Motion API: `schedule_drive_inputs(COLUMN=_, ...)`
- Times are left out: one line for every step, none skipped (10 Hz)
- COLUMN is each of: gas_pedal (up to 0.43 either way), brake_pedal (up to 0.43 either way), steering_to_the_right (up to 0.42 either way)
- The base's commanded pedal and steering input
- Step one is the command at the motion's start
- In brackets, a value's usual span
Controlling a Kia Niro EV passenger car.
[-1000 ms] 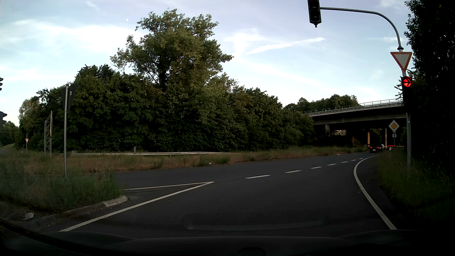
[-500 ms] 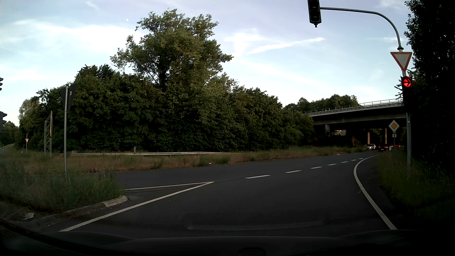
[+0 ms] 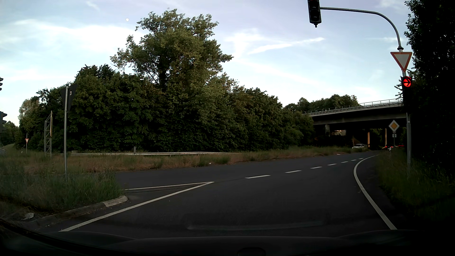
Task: Follow the waypoints while adhering to traffic rules and regulations
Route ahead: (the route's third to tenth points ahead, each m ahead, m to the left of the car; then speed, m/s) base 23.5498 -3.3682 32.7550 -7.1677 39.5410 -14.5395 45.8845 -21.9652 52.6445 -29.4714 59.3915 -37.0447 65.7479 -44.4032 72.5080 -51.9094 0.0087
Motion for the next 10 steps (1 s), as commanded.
schedule_drive_inputs(gas_pedal=0.0, brake_pedal=0.268, steering_to_the_right=0.087)
schedule_drive_inputs(gas_pedal=0.0, brake_pedal=0.268, steering_to_the_right=0.087)
schedule_drive_inputs(gas_pedal=0.0, brake_pedal=0.268, steering_to_the_right=0.087)
schedule_drive_inputs(gas_pedal=0.0, brake_pedal=0.268, steering_to_the_right=0.087)
schedule_drive_inputs(gas_pedal=0.0, brake_pedal=0.268, steering_to_the_right=0.087)
schedule_drive_inputs(gas_pedal=0.0, brake_pedal=0.268, steering_to_the_right=0.087)
schedule_drive_inputs(gas_pedal=0.0, brake_pedal=0.268, steering_to_the_right=0.087)
schedule_drive_inputs(gas_pedal=0.0, brake_pedal=0.268, steering_to_the_right=0.087)
schedule_drive_inputs(gas_pedal=0.0, brake_pedal=0.262, steering_to_the_right=0.087)
schedule_drive_inputs(gas_pedal=0.0, brake_pedal=0.268, steering_to_the_right=0.087)
